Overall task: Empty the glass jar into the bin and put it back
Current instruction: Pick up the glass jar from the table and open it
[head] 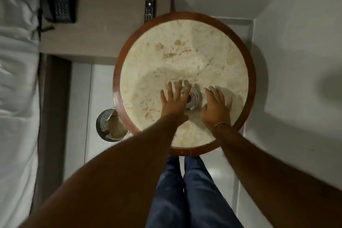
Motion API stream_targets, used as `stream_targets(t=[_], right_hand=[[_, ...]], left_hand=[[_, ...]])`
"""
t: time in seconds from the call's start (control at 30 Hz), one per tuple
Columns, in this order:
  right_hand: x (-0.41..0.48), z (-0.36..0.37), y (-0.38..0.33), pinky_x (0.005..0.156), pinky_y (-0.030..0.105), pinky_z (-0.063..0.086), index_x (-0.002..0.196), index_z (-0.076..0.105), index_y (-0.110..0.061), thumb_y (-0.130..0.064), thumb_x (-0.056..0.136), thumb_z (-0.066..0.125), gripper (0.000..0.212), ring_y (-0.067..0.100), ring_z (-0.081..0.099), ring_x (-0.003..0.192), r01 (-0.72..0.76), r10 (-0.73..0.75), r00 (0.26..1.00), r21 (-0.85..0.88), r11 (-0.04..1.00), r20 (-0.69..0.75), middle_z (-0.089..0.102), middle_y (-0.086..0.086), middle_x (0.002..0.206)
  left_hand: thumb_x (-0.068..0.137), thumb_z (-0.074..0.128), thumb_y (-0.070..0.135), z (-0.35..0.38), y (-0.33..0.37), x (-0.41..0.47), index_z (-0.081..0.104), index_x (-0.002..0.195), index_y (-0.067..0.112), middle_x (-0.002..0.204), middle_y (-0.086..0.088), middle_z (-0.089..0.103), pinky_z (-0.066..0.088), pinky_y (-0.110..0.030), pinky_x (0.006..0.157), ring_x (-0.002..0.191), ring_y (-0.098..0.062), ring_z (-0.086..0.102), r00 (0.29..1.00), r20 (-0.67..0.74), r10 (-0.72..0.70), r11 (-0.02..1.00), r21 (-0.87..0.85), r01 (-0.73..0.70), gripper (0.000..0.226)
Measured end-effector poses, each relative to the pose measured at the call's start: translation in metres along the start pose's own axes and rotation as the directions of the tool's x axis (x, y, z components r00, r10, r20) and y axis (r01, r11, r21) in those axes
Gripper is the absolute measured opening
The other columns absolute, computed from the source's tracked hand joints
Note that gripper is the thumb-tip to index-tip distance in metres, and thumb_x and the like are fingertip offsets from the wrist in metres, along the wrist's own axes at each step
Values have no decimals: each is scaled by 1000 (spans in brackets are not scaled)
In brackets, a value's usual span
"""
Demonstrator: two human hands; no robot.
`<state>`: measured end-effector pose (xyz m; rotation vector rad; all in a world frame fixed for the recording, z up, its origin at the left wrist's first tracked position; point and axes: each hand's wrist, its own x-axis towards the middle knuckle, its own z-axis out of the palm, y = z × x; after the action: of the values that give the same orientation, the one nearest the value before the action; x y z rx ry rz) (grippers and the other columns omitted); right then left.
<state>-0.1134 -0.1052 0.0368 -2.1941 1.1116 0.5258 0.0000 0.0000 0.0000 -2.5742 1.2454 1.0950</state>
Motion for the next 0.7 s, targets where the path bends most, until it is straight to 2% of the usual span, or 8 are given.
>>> stream_targets(t=[0.13,0.27,0.33,0.43,0.53,0.6,0.63,0.7], right_hand=[[-4,14,12,129,63,9,156,50,-13,-25,85,42,73,30,32,161,-54,62,991,72,996,-116,47,11,168],[-5,28,25,124,65,28,149,57,-9,-3,87,55,63,36,45,152,-52,76,983,139,989,-169,56,16,159],[-3,32,29,119,59,41,146,60,-4,-1,87,54,60,39,52,146,-22,62,980,206,978,-188,61,20,153],[-3,31,30,116,39,42,148,59,-5,1,99,53,49,34,54,145,-66,122,986,397,915,-117,62,18,153],[-1,18,18,114,36,46,145,63,-9,-13,111,50,37,29,59,140,-250,283,957,674,695,63,66,12,149],[1,8,9,102,36,52,143,65,-14,-31,114,47,38,28,65,131,-395,355,899,822,410,255,70,11,142],[0,2,6,97,37,53,142,65,-15,-42,114,46,44,28,67,128,-460,344,866,849,261,363,72,12,140],[-5,-9,5,103,43,55,140,67,-20,-64,108,44,59,29,69,129,-550,232,821,832,75,522,76,12,137]], left_hand=[[86,83,38,2,5,14,-13,168,36,179,-8,-17,0,-75,125,161,-45,-19,999,-12,53,998,22,-53,126],[79,88,30,8,9,19,15,167,33,177,-8,11,20,-74,123,162,-40,10,991,-81,105,994,48,-101,114],[75,90,32,8,9,21,29,163,30,171,-7,25,33,-66,118,155,-38,25,987,-96,132,989,72,-125,107],[73,91,34,6,7,21,38,160,26,166,-9,35,44,-55,112,148,-39,34,982,-122,145,989,50,-140,101],[72,90,36,-4,12,13,39,159,24,161,-9,41,50,-55,107,142,-40,39,983,-146,112,993,-27,-117,101],[71,89,36,-17,21,0,40,158,25,158,-8,43,52,-54,104,139,-38,40,980,-170,105,986,-109,-125,100],[72,88,36,-26,25,-8,41,158,26,158,-8,44,53,-53,103,139,-38,40,976,-188,113,980,-139,-141,100],[73,88,40,-40,33,-26,41,159,27,158,-7,44,51,-52,102,141,-37,40,965,-219,148,967,-174,-187,99]])
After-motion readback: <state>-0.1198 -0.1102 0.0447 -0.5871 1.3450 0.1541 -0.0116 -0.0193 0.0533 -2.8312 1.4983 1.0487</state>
